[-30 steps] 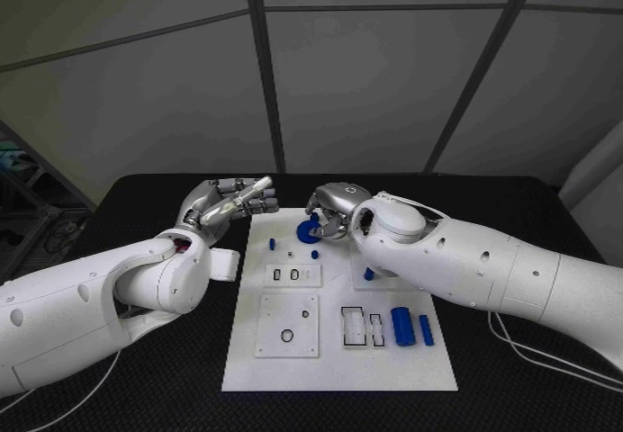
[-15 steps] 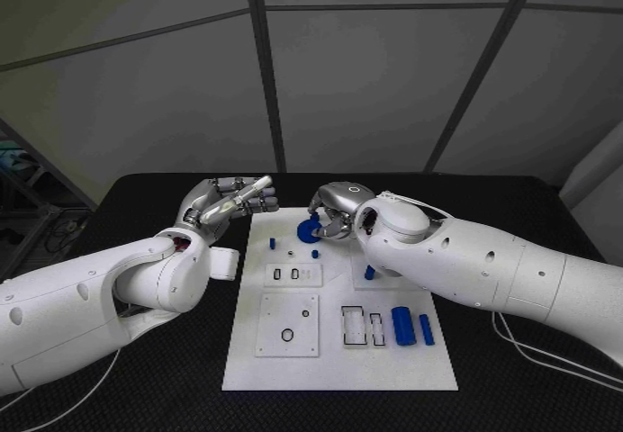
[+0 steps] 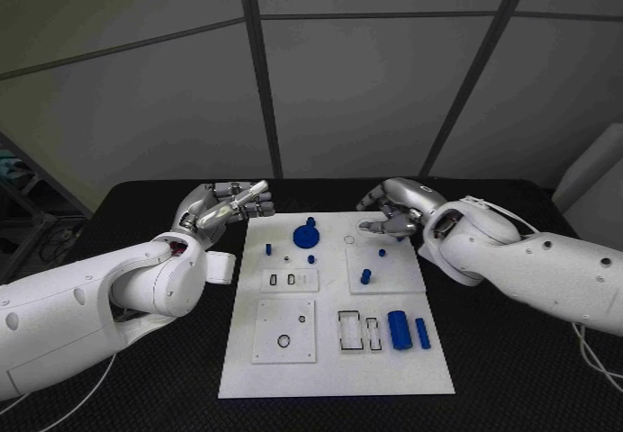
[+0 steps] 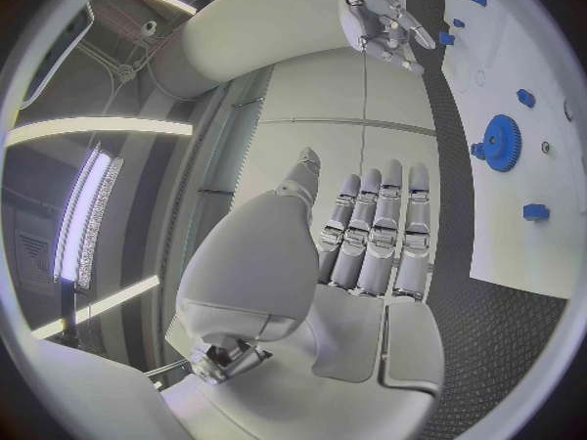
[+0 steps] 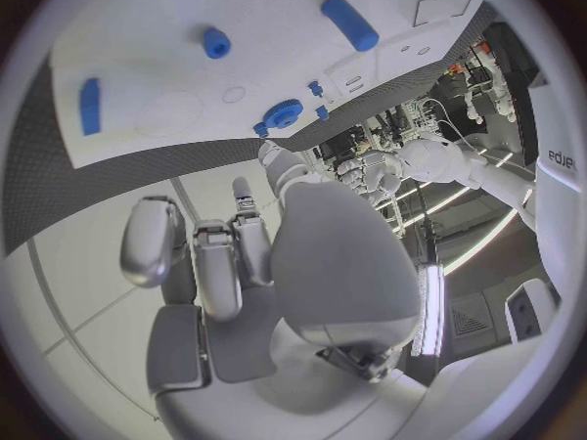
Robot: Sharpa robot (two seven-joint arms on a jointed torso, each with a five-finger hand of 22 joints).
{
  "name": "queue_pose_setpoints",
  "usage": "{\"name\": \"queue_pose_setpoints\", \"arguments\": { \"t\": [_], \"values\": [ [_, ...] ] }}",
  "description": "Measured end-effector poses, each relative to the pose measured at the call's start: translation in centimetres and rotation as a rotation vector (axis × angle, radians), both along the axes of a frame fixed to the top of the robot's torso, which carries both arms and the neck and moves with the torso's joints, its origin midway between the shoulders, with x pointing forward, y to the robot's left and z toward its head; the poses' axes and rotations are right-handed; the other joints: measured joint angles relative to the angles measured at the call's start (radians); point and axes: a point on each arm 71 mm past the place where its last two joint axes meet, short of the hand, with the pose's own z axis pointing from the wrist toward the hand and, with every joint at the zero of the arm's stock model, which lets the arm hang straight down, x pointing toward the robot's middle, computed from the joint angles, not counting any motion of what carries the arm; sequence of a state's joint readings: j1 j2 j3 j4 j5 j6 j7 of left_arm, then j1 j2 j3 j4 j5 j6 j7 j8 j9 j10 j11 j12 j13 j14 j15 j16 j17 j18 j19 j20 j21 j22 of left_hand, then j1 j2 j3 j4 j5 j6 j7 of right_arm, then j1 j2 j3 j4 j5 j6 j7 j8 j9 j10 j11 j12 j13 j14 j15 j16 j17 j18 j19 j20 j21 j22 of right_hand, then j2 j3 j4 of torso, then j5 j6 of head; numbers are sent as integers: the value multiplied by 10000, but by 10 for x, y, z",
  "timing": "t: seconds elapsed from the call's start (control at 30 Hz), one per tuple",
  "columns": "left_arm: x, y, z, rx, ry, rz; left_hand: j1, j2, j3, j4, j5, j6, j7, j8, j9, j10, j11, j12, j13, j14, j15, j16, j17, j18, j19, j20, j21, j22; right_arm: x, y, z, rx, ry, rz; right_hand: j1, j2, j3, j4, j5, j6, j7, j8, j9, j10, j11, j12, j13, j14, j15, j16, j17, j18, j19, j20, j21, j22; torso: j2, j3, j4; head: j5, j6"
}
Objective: Assemble the parts on the task board
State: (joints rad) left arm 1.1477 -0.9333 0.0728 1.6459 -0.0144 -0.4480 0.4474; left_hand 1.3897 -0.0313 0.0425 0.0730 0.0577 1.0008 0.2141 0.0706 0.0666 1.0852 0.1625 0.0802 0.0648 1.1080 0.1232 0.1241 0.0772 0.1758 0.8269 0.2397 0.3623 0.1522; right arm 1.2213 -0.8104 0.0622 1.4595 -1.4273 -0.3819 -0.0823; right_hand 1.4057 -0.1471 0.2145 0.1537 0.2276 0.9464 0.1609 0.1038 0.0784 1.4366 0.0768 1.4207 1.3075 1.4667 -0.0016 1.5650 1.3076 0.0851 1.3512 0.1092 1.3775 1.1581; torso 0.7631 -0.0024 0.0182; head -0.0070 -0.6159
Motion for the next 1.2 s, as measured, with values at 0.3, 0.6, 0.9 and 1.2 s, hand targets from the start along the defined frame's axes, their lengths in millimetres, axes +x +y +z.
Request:
{"name": "queue_pose_setpoints", "arguments": {
  "t": [0.3,0.6,0.9,1.2],
  "values": [
    [1,-2,-1,-23,3,-53,0,0,0,0,0,0,0,0,0,36,-36,0,0,27,-27,-40,0,0,0,0,0,1,2,-44,-1,602,365,-315,116,-117,-27,-135,219,36,-36,-64,-62,35,-36,0,0,0,0,0,-1,1,0,0,0,11,-16,60,-153,-222,35],
    [2,-3,-1,-34,9,-77,0,0,0,0,0,0,0,0,0,36,-36,0,0,26,-26,-40,-1,1,0,0,0,2,10,-72,-7,761,559,-787,169,-170,-55,-163,219,-183,-71,-228,-106,34,-35,0,0,0,0,0,-1,1,-26,-27,-41,-17,-11,67,-151,-328,-35],
    [3,-4,-2,-35,16,-80,0,0,0,1,0,36,-36,0,0,36,-35,0,0,25,-25,-40,-1,0,0,0,0,2,16,-83,-17,749,894,-1046,169,-170,-55,-163,219,-183,-72,-228,-106,34,-35,-39,0,0,-1,0,-2,1,-26,-27,-42,-28,-2,58,-133,-339,-92],
    [4,-4,-2,-37,22,-84,0,0,0,1,0,35,-35,0,0,35,-35,0,0,20,-21,-40,-2,1,0,0,0,3,16,-80,-31,674,1427,-967,169,-170,-108,-165,219,-286,-104,-276,-115,-5,-73,-39,0,0,-1,0,-2,1,-25,-26,-42,-71,1,68,-145,-330,-151]
  ]
}}
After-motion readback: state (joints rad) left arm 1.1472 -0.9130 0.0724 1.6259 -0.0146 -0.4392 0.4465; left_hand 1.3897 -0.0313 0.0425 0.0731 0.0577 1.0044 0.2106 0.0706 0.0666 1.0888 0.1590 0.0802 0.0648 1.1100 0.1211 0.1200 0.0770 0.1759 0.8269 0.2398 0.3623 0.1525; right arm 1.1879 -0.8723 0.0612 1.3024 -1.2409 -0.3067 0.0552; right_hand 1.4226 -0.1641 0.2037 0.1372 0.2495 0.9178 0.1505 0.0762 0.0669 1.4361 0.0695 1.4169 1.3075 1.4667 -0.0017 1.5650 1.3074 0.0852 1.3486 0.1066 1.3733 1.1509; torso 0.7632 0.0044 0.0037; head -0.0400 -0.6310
